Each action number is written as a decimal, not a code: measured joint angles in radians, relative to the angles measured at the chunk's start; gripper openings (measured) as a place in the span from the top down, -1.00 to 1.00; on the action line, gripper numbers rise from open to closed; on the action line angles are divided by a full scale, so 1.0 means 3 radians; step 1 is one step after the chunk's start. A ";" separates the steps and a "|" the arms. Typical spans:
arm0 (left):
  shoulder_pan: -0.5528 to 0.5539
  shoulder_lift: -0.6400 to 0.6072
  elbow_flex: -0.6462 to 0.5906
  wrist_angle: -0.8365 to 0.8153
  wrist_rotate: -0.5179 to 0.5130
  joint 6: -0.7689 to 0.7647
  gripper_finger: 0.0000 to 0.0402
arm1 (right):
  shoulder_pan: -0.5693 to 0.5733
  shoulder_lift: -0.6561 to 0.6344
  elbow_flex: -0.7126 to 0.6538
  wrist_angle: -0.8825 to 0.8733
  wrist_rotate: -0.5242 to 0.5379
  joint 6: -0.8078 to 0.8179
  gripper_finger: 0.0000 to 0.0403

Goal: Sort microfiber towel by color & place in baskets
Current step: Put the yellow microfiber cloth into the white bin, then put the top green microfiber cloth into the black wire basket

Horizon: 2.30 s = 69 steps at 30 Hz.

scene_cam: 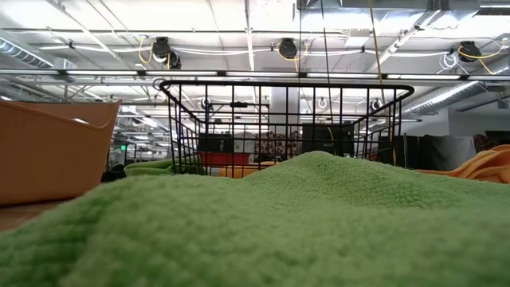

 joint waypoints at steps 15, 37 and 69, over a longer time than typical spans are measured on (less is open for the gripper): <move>0.0000 0.0000 -0.0001 0.0004 -0.0001 0.0001 -0.41 | -0.0072 0.0001 -0.1187 0.1472 0.0008 -0.0055 0.99; 0.0341 0.0000 0.0000 0.0009 -0.0001 0.0110 -0.41 | -0.0286 -0.0021 0.0439 -0.0380 0.0748 -0.0447 0.61; 0.1066 0.0000 -0.0001 -0.0333 -0.0551 -0.0511 -0.41 | -0.1969 -0.0107 0.0239 0.0034 0.4033 -0.2080 0.64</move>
